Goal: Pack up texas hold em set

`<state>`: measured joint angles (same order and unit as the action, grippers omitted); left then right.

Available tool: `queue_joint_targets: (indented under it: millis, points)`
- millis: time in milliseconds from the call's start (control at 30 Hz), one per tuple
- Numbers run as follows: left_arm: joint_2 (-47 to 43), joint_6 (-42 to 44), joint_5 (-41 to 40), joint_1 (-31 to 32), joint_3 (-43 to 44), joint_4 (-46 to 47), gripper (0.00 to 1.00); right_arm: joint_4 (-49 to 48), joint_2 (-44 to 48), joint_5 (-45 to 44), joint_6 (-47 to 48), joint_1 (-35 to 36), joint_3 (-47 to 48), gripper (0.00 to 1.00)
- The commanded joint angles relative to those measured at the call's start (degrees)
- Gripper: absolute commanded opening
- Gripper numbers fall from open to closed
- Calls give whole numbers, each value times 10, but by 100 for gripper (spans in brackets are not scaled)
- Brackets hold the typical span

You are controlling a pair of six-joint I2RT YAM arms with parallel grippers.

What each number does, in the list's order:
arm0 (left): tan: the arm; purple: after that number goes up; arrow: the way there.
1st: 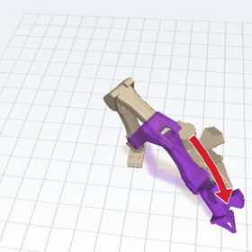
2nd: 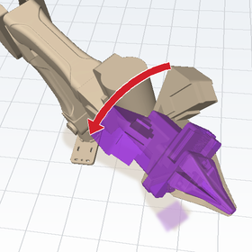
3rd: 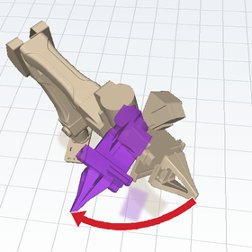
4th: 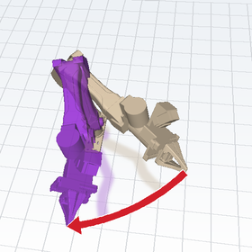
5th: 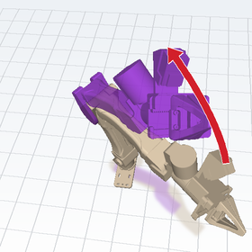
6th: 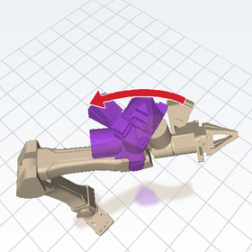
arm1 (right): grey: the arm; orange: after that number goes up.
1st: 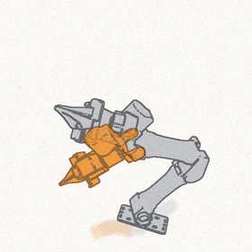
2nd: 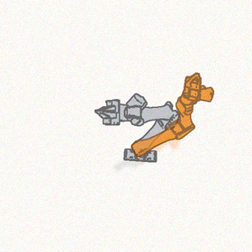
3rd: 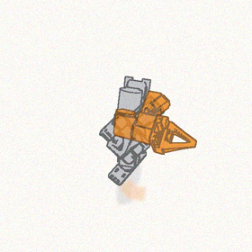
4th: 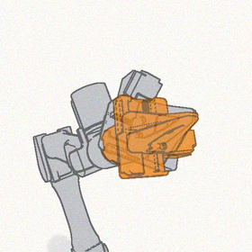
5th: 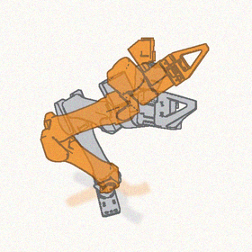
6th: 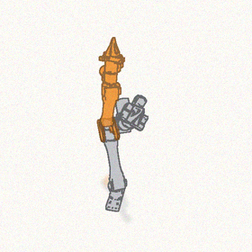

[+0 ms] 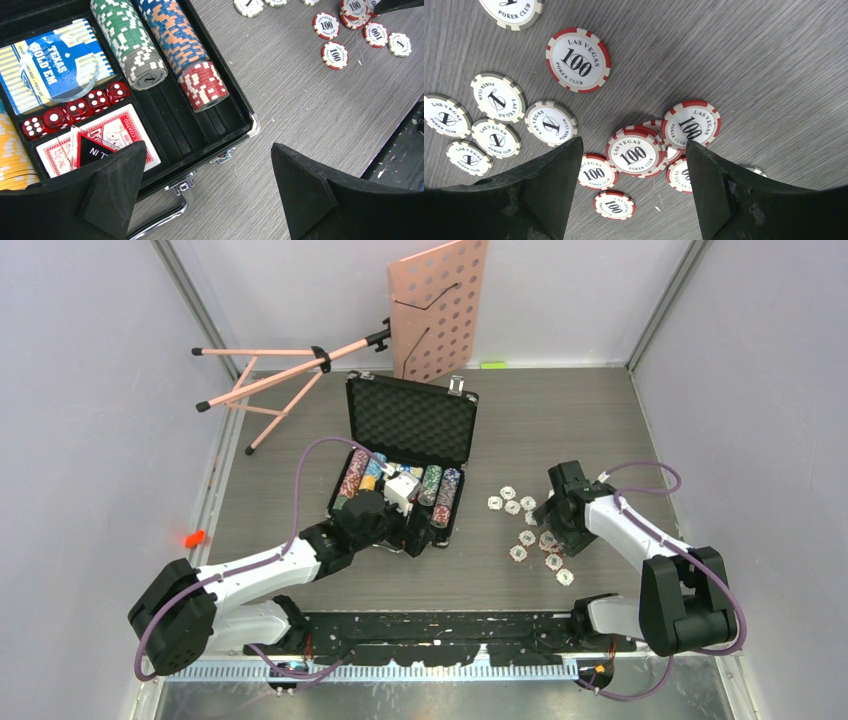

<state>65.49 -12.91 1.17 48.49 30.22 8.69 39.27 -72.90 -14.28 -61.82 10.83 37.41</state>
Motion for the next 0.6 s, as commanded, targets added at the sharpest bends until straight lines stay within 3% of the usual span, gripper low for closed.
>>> queue_joint_targets:
  millis: [0,567]
  points:
    - [-1,10,4,-1,23,12,99,-21,-13,-1,-3,4,-12,81]
    - [1,10,6,-1,23,12,99,24,32,-20,-2,4,-16,82]
